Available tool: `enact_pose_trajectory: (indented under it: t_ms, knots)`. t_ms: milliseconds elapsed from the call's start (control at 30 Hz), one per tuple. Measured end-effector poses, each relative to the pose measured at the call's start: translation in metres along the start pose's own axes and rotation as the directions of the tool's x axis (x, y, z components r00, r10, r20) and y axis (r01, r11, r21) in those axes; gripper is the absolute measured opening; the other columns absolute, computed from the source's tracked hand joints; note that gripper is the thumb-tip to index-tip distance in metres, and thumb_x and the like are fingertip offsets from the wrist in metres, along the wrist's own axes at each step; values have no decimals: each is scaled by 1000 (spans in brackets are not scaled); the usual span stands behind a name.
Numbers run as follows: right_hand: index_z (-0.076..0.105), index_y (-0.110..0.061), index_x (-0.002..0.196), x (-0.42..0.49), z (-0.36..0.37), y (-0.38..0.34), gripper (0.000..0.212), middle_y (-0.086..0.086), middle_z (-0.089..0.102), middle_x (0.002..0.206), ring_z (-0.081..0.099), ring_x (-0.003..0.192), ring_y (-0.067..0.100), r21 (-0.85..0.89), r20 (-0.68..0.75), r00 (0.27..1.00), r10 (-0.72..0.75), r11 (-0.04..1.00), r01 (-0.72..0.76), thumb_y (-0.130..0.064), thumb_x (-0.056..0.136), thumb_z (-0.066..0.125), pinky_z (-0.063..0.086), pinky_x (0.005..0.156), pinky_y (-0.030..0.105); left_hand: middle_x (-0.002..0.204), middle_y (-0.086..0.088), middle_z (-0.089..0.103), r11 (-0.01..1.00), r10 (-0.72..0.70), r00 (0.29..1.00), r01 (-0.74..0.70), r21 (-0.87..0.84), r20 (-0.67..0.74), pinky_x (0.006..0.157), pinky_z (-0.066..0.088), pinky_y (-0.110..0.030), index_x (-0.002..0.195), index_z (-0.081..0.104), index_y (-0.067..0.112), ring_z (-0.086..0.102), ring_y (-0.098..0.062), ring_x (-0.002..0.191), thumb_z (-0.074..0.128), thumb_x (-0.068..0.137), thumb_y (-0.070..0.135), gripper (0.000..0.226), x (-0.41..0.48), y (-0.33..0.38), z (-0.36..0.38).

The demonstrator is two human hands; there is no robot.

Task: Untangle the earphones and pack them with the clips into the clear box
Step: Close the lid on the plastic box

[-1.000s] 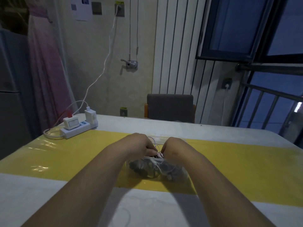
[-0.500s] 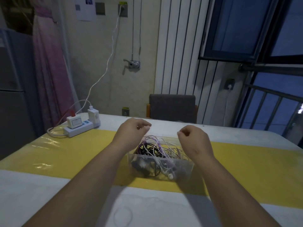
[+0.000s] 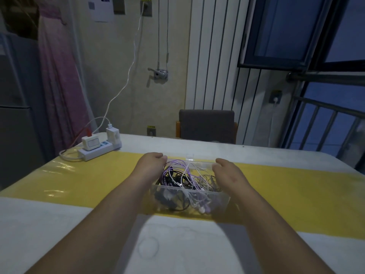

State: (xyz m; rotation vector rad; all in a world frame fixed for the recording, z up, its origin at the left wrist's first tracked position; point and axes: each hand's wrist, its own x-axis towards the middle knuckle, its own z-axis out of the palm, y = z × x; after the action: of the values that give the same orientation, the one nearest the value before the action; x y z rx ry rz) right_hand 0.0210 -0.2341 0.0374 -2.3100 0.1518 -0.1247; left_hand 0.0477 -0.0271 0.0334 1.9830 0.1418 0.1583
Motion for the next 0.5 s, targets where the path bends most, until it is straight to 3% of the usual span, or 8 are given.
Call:
enact_pose_trajectory:
  t_ms: [100,200,300,400,500]
  knots:
    - [48,-12,142,-19,-2,-2,45,7,49,147,46,132,26,25,-10,1000,-10,1000,11,-31,102,37,36,106,34,129,-11,61,999,-32,999,31,-30,-21,106,42,-46,130,60,9,55,-30,119,53,97,30,40,-16,-4,-9]
    - [64,-5,120,-39,-1,3,40,9,66,105,63,99,31,132,-76,996,-36,990,46,-32,103,40,50,89,40,128,-9,62,996,-47,999,45,-81,-15,105,43,-48,128,61,13,56,-29,118,55,95,34,40,-31,-12,-19]
    - [64,-16,125,-48,6,11,33,7,67,113,61,96,23,153,-138,990,-34,987,56,-26,102,42,44,78,30,137,-7,55,992,-35,999,34,-123,-7,108,40,-48,136,54,18,52,-28,125,55,96,35,44,-42,-22,-22]
    - [64,-24,123,-45,12,15,35,8,66,122,63,100,24,225,-175,984,-3,973,43,-16,98,42,46,74,29,147,-4,46,983,-5,1000,0,-183,-26,110,37,-49,144,42,27,46,-27,132,51,97,34,48,-46,-29,-22]
    - [55,-25,129,-42,14,17,34,7,66,108,62,73,23,240,-183,983,-18,969,62,-17,99,40,45,63,32,146,-3,48,974,-20,999,12,-225,-34,111,35,-50,143,45,26,46,-27,133,49,99,32,45,-47,-31,-21]
